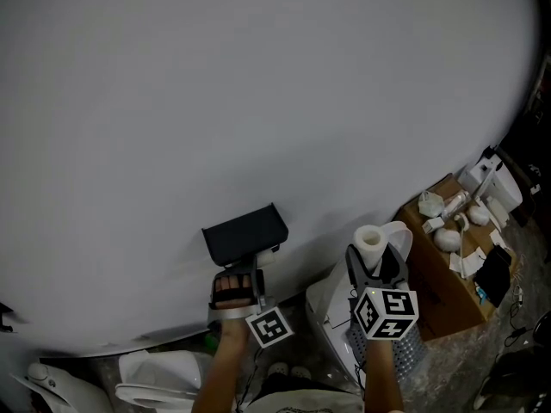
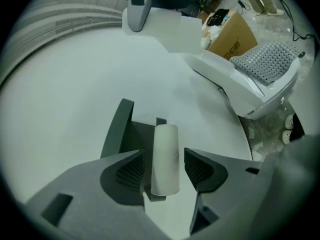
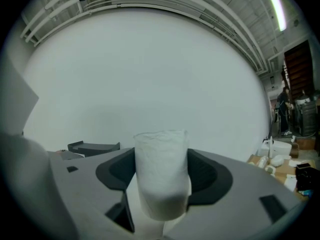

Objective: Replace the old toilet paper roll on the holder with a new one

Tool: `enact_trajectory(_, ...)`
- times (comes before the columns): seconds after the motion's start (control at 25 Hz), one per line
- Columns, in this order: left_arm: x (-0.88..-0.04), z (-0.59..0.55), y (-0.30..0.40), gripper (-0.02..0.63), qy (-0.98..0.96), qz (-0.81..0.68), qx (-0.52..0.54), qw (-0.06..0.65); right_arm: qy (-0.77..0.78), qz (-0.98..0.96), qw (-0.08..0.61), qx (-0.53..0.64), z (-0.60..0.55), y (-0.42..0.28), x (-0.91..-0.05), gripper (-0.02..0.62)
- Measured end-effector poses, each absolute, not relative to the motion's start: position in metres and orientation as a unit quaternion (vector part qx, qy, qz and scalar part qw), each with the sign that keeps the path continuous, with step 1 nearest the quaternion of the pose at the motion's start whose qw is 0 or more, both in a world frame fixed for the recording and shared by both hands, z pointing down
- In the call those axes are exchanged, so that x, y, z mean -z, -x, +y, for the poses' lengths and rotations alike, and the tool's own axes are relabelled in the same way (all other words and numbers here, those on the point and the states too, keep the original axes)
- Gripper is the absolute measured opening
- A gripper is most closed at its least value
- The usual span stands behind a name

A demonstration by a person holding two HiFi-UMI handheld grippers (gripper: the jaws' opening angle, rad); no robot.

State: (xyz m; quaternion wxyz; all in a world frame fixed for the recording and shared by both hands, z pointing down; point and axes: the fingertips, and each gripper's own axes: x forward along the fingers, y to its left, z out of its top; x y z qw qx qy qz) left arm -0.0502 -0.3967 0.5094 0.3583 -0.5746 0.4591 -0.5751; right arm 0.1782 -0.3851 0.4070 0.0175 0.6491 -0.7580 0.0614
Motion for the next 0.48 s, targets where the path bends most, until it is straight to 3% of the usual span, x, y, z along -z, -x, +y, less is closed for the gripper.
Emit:
enact_trajectory(0.24,-0.515,-0.405,0.051,0.176,0.564,0.463,0.579,0.364,-0.658,-0.750,0.022,-0.064,-0.384,-0.192,-0.410,0.299)
enact_trajectory(0.48,-0.516,-0.413,0.036,0.175,0.568,0.460,0.576,0.366,-0.670,-0.739,0.025,-0.068,-0.383,-0.210,-0.415,0.299)
